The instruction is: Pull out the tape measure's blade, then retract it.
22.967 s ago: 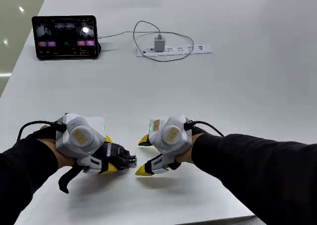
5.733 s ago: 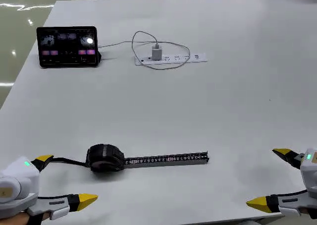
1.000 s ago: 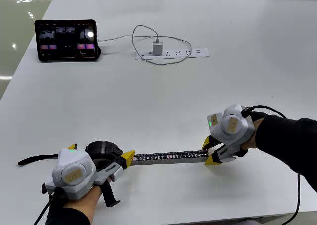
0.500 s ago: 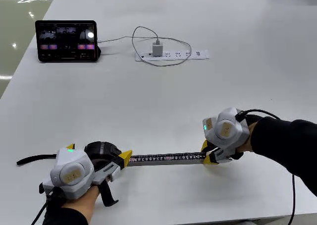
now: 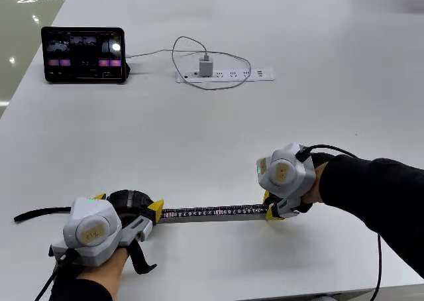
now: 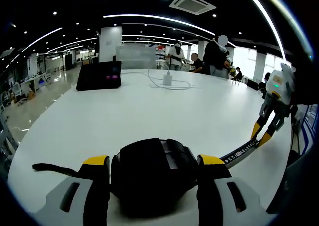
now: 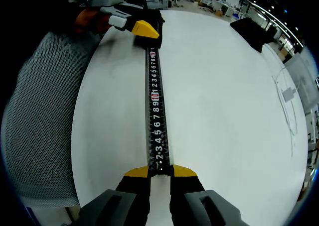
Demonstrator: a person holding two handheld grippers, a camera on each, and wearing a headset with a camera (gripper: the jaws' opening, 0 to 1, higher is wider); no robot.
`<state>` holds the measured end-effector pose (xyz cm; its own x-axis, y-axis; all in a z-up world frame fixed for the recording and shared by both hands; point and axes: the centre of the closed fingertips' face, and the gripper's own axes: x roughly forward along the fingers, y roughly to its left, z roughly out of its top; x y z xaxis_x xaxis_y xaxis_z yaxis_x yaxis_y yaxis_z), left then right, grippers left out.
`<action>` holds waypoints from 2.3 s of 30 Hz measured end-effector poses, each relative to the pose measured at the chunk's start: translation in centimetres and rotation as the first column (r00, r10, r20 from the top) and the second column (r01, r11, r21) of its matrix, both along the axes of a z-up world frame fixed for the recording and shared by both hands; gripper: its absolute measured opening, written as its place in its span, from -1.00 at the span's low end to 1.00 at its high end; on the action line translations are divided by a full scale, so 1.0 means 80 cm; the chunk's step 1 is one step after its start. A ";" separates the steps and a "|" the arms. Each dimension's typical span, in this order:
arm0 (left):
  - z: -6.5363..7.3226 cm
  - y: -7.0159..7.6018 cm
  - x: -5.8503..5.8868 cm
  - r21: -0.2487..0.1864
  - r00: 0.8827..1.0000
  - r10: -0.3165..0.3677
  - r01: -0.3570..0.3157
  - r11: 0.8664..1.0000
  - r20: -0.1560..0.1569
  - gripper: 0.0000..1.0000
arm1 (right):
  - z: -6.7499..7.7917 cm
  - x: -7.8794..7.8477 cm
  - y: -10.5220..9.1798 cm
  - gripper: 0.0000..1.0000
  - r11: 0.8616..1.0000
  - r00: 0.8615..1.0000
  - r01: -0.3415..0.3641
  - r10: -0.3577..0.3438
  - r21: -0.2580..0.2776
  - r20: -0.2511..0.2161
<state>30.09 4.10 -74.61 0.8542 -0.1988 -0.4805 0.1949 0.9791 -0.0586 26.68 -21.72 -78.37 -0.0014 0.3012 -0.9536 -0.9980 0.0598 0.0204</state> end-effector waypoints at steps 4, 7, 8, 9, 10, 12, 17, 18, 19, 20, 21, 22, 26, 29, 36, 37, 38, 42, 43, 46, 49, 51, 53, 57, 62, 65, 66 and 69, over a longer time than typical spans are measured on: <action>-0.003 0.000 -0.001 0.004 1.000 -0.008 0.008 1.000 -0.020 0.29 | 0.000 0.000 0.000 -0.79 1.000 1.000 0.009 -0.009 0.006 0.001; -0.003 0.000 -0.002 0.006 1.000 -0.012 0.012 1.000 -0.027 0.27 | 0.000 0.001 0.000 -0.80 1.000 1.000 0.019 -0.019 0.008 -0.004; -0.003 0.000 -0.002 0.005 1.000 -0.013 0.013 1.000 -0.026 0.26 | 0.000 0.001 0.000 -0.81 1.000 1.000 0.020 -0.020 0.009 -0.008; -0.002 0.000 -0.002 0.004 1.000 -0.015 0.015 1.000 -0.025 0.26 | 0.000 0.001 -0.001 -0.81 1.000 1.000 0.016 -0.015 0.012 -0.009; -0.003 0.001 -0.002 0.003 1.000 -0.014 0.014 1.000 -0.026 0.24 | 0.000 0.002 0.001 -0.82 1.000 1.000 0.015 -0.015 0.021 -0.012; -0.003 0.000 -0.002 0.006 0.999 -0.018 0.018 1.000 -0.028 0.24 | 0.000 0.002 0.001 -0.83 0.999 1.000 0.021 -0.021 0.025 -0.019; -0.004 0.000 -0.002 0.004 0.999 -0.017 0.018 1.000 -0.030 0.24 | -0.001 0.001 0.002 -0.82 1.000 1.000 0.016 -0.016 0.016 -0.023; -0.004 0.000 -0.002 0.005 0.999 -0.018 0.018 1.000 -0.029 0.24 | -0.001 0.001 0.003 -0.82 1.000 1.000 0.019 -0.018 0.014 -0.024; -0.004 -0.001 -0.002 0.004 0.999 -0.018 0.018 1.000 -0.029 0.24 | 0.000 0.001 0.003 -0.82 1.000 1.000 0.018 -0.017 0.013 -0.024; -0.004 -0.001 -0.002 0.004 0.999 -0.019 0.019 1.000 -0.029 0.24 | 0.000 0.002 0.003 -0.81 1.000 0.999 0.020 -0.020 0.013 -0.028; -0.004 -0.001 -0.002 0.004 0.999 -0.020 0.020 1.000 -0.029 0.24 | 0.000 0.002 0.003 -0.81 0.999 0.999 0.036 -0.035 0.016 -0.035; -0.004 -0.001 -0.002 0.004 0.999 -0.020 0.020 1.000 -0.028 0.24 | 0.000 0.002 0.003 -0.81 0.999 0.999 0.039 -0.039 0.019 -0.035; -0.004 -0.001 -0.002 -0.002 0.999 -0.019 0.019 1.000 -0.032 0.25 | 0.000 0.002 0.005 -0.81 0.999 0.999 0.037 -0.037 0.013 -0.028; -0.005 -0.001 -0.003 0.000 0.999 -0.027 0.027 1.000 -0.034 0.25 | 0.000 0.001 0.006 -0.80 1.000 1.000 0.023 -0.023 0.000 -0.019; -0.005 -0.001 -0.004 0.004 0.999 -0.036 0.036 0.999 -0.038 0.25 | 0.000 0.001 0.007 -0.80 1.000 1.000 0.000 0.000 -0.005 -0.020; -0.005 -0.002 -0.003 0.004 0.999 -0.036 0.036 0.999 -0.037 0.25 | 0.000 0.001 0.008 -0.80 1.000 1.000 0.003 -0.003 -0.006 -0.021; -0.005 -0.001 -0.003 0.004 0.999 -0.035 0.035 0.999 -0.037 0.25 | 0.000 0.001 0.008 -0.80 1.000 1.000 0.000 -0.001 -0.008 -0.023; -0.005 -0.001 -0.003 0.004 0.999 -0.036 0.036 0.999 -0.038 0.25 | 0.000 0.001 0.010 -0.80 1.000 1.000 -0.014 0.014 -0.015 -0.023; -0.005 -0.001 -0.003 0.004 0.999 -0.035 0.035 0.999 -0.038 0.25 | 0.000 0.001 0.010 -0.80 1.000 1.000 -0.016 0.016 -0.014 -0.023; -0.005 -0.001 -0.003 0.006 0.999 -0.033 0.034 0.999 -0.036 0.25 | 0.000 0.001 0.012 -0.80 1.000 1.000 -0.019 0.019 -0.003 -0.018; -0.005 -0.002 -0.004 0.007 0.999 -0.034 0.034 0.999 -0.037 0.25 | 0.000 0.001 0.013 -0.80 1.000 1.000 -0.012 0.012 0.003 -0.021; -0.005 -0.002 -0.004 0.007 0.999 -0.034 0.035 0.999 -0.038 0.25 | 0.000 0.001 0.015 -0.80 1.000 1.000 -0.019 0.019 0.000 -0.022; -0.005 -0.002 -0.004 0.007 0.999 -0.035 0.035 0.999 -0.039 0.25 | 0.000 0.001 0.016 -0.80 1.000 0.999 -0.030 0.030 -0.008 -0.023; -0.005 -0.002 -0.004 0.007 0.999 -0.035 0.036 0.999 -0.039 0.25 | 0.000 0.000 0.019 -0.80 0.998 0.998 -0.066 0.066 -0.015 -0.009; -0.005 -0.001 -0.005 0.006 0.999 -0.036 0.037 0.999 -0.041 0.25 | 0.001 0.002 0.021 -0.81 0.999 0.999 -0.037 0.037 -0.004 -0.024; -0.005 -0.001 -0.005 0.006 0.998 -0.037 0.037 0.999 -0.041 0.25 | 0.001 0.001 0.023 -0.81 0.999 0.999 -0.032 0.032 -0.011 -0.022; -0.005 -0.001 -0.005 0.007 0.999 -0.037 0.037 0.999 -0.040 0.25 | 0.001 0.001 0.024 -0.80 0.999 0.999 -0.032 0.032 -0.013 -0.021; -0.006 -0.001 -0.005 0.007 0.999 -0.037 0.037 0.999 -0.040 0.25 | 0.000 0.002 0.025 -0.80 1.000 0.999 -0.023 0.022 -0.014 -0.024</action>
